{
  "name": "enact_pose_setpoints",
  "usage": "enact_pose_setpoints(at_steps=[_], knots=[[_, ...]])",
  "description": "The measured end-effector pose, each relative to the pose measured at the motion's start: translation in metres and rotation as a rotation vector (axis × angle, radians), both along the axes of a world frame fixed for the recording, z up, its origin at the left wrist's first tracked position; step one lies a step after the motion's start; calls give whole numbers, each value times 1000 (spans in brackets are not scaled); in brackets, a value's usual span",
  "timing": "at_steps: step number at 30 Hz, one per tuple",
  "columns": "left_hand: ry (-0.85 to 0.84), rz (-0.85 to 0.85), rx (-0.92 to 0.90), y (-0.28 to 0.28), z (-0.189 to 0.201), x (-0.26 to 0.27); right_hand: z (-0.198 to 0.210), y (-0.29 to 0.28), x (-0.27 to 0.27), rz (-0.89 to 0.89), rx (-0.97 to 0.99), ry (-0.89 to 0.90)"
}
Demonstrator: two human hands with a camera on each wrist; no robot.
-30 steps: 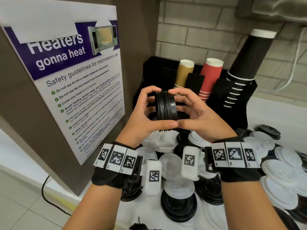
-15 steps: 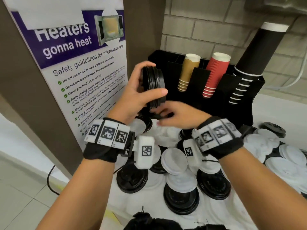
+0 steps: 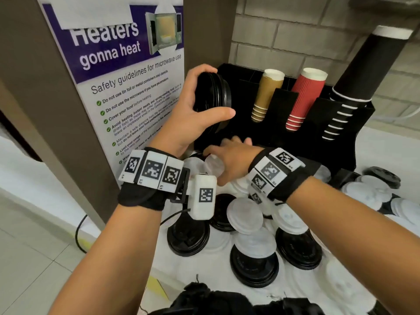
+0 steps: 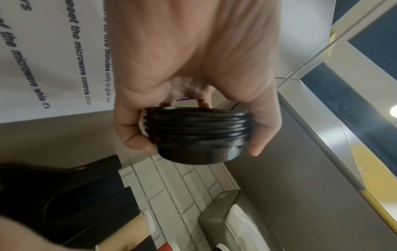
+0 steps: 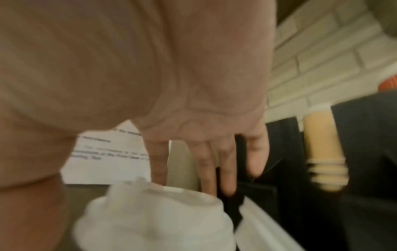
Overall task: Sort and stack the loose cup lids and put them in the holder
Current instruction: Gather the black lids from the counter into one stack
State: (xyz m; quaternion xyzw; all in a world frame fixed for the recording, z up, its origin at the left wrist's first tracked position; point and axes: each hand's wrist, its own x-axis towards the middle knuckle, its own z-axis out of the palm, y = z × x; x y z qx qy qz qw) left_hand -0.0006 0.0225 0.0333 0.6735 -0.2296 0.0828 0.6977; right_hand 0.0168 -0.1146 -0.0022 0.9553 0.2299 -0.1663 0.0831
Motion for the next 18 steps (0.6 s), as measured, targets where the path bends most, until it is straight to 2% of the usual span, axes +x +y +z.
enact_pose_setpoints(at_steps=[2,3,6,8,9,11,15,18], knots=[[-10,8,2,-2,1,0,3,-3,-4,-5,-67,-124],[-14,9,2,-2,1,0,0,1,-9,47,-39,-127],[-16,4,8,-5,4,0,-15,21,-32,245,93,72],[-20,-7,15,-5,7,-1,-29,33,-51,269,166,221],[-27,-10,13,-5,9,-2,-36,36,-58,291,209,241],[-46,-9,5,-2,12,-4,-46,42,-67,334,203,216],[-71,11,28,-1,18,-7,-57,55,-72,433,62,33],[-67,6,28,-1,19,-8,-64,64,-76,461,-24,-5]])
